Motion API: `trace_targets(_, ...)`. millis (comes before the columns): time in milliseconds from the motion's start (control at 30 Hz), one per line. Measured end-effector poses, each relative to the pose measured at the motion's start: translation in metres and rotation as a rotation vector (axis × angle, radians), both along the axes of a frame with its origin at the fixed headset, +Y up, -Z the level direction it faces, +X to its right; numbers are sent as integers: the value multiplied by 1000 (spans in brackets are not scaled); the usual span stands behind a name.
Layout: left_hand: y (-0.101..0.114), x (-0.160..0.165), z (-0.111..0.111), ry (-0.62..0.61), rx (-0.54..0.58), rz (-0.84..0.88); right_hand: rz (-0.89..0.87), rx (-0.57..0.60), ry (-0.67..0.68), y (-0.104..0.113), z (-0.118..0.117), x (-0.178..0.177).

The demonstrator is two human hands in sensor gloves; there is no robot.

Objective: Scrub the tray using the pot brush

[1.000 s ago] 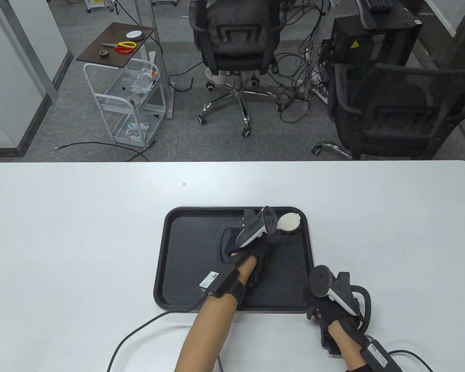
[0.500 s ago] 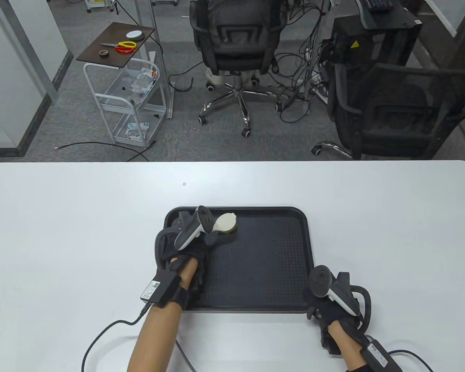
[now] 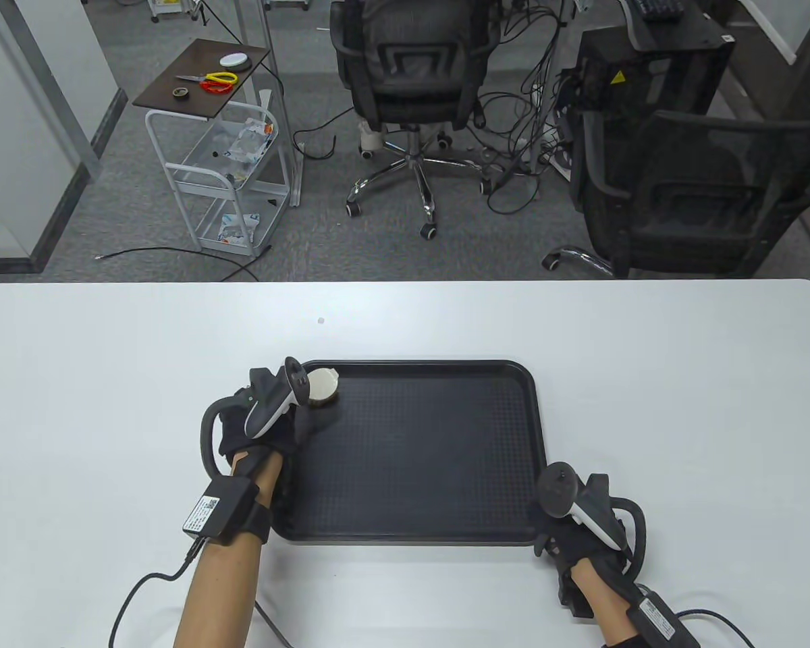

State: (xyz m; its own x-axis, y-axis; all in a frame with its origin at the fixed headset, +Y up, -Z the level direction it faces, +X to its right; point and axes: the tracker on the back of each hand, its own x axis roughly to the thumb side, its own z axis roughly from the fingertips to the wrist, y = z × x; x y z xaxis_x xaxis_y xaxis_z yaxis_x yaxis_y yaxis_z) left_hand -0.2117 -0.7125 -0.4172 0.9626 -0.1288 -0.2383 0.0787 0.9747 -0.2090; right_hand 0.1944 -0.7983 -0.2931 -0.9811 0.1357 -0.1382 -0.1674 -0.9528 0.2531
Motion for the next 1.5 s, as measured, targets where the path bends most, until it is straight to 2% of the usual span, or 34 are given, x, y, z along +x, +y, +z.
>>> trace_targets(67, 8, 22, 0, -69, 32, 16, 3, 0, 0, 0, 0, 0)
trace_targets(200, 9, 66, 0, -188, 51, 14, 0, 0, 1, 0, 0, 0)
trace_targets(333, 1, 130, 3, -323, 49, 73, -3, -3, 3, 0, 0, 0)
trace_targets(500, -14, 196, 9, -428, 23, 90, 1, -3, 5, 0, 0, 0)
trace_targets(600, -23, 223, 11, -462, 26, 67, -2, -2, 5, 0, 0, 0)
trace_targets(733, -32, 234, 12, -464, 10, 53, -5, -4, 5, 0, 0, 0)
trace_targets(933, -38, 219, 7, -412, -16, 63, -4, -4, 6, 0, 0, 0)
trace_targets(1067, -40, 185, 7, -366, -44, 119, -3, -4, 6, 0, 0, 0)
trace_targets(1333, -29, 65, 9, -148, -56, 70, -3, -4, 5, 0, 0, 0)
trace_targets(1500, -27, -11, 21, 10, -59, 98, -3, -4, 4, 0, 0, 0)
